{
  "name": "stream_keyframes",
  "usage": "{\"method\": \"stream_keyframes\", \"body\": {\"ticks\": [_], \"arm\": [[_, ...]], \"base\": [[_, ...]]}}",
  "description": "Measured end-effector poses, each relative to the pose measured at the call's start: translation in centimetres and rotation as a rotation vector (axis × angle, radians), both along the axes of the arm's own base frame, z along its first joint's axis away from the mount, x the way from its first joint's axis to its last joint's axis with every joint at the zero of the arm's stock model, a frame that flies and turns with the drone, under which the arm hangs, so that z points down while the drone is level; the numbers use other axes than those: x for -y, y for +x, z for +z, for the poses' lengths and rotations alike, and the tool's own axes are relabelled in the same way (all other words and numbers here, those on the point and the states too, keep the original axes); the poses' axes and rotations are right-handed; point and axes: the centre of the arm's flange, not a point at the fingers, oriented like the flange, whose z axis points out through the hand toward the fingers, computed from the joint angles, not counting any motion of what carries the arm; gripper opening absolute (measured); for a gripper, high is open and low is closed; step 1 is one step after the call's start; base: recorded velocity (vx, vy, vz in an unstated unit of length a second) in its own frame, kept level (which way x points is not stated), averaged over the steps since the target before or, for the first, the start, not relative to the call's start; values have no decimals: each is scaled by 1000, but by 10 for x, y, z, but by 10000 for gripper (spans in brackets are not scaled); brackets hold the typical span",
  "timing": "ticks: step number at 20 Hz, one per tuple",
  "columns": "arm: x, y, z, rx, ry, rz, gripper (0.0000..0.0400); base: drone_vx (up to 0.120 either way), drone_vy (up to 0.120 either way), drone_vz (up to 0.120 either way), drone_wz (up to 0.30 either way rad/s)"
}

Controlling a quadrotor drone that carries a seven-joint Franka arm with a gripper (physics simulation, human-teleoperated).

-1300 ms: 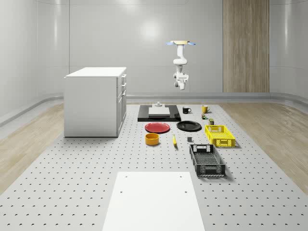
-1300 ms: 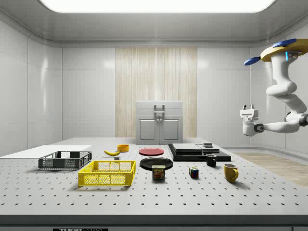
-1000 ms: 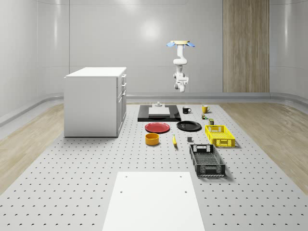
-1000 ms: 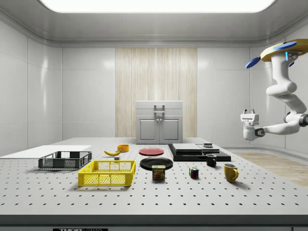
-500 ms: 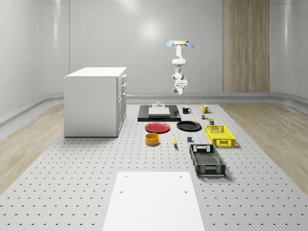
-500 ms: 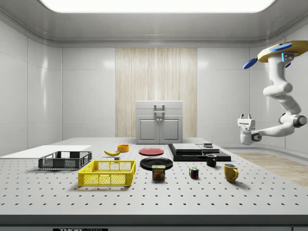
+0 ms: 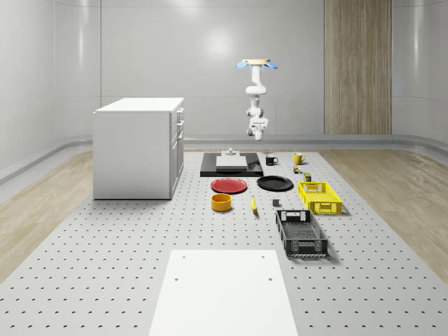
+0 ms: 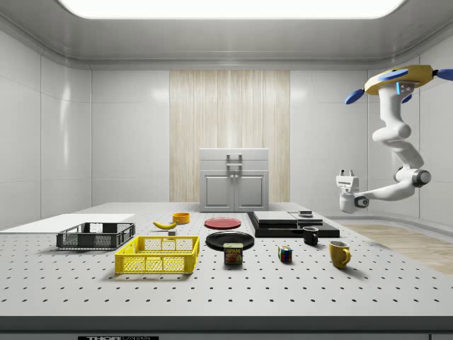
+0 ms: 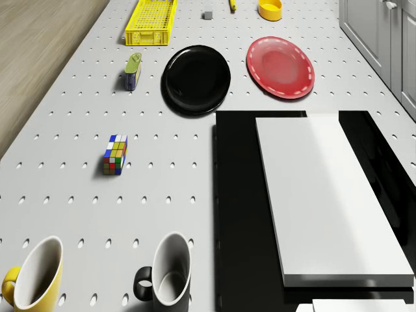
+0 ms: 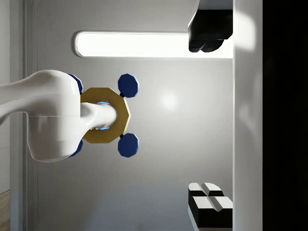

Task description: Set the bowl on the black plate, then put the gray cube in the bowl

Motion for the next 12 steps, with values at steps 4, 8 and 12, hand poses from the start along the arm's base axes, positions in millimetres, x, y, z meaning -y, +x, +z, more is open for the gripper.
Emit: {"method": "stream_keyframes", "body": {"ticks": [4, 8, 12], "arm": [[0, 0, 0, 3, 0, 0, 400], [0, -1, 1, 6, -1, 0, 400], [0, -1, 1, 9, -2, 0, 400]], "base": [[120, -120, 0, 0], [120, -120, 0, 0], [120, -120, 0, 0]]}}
